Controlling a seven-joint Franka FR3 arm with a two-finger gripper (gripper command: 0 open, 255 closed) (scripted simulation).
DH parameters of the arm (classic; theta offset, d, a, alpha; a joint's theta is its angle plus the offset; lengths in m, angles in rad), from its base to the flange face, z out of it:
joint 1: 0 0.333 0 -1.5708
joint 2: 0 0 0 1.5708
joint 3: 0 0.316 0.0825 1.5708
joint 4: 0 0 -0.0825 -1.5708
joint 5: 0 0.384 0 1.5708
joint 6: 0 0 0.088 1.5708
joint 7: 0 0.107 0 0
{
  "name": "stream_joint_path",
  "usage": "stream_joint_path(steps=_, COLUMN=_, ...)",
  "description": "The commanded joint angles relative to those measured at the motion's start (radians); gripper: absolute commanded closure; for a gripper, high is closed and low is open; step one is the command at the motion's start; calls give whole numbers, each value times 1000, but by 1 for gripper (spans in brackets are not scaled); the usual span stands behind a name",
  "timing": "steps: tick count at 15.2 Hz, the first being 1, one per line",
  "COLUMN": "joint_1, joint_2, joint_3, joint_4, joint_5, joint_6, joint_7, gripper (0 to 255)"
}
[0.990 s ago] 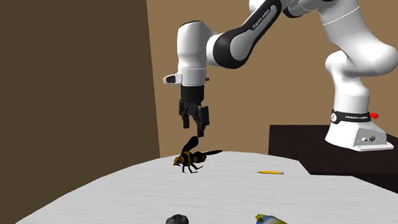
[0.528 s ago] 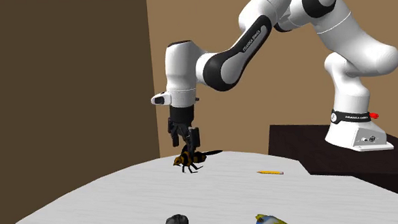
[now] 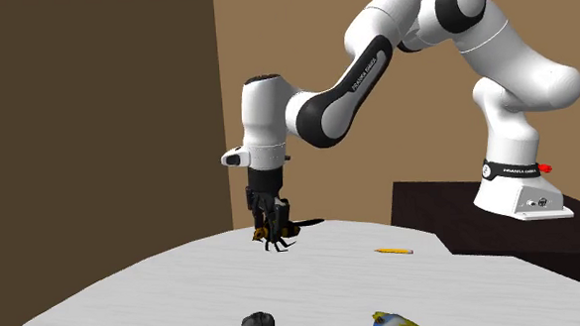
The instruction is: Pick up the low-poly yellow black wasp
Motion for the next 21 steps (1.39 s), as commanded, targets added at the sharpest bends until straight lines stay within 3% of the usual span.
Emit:
stream_joint_path(steps=1, joint_1=0, joint_2=2, joint_3=0, joint_4=0, joint_5=0, joint_6=1, joint_7=0, gripper=255)
stream_joint_path(steps=8, joint_1=0, joint_2=3, joint_3=0, joint_4=3, joint_5=0, joint_6=-1, joint_7=-1, gripper=255)
stream_joint_path(steps=21, joint_1=-12, joint_2=-109, joint_3=20, joint_4=0, joint_5=25, joint_6=-109, joint_7=-23, gripper=255)
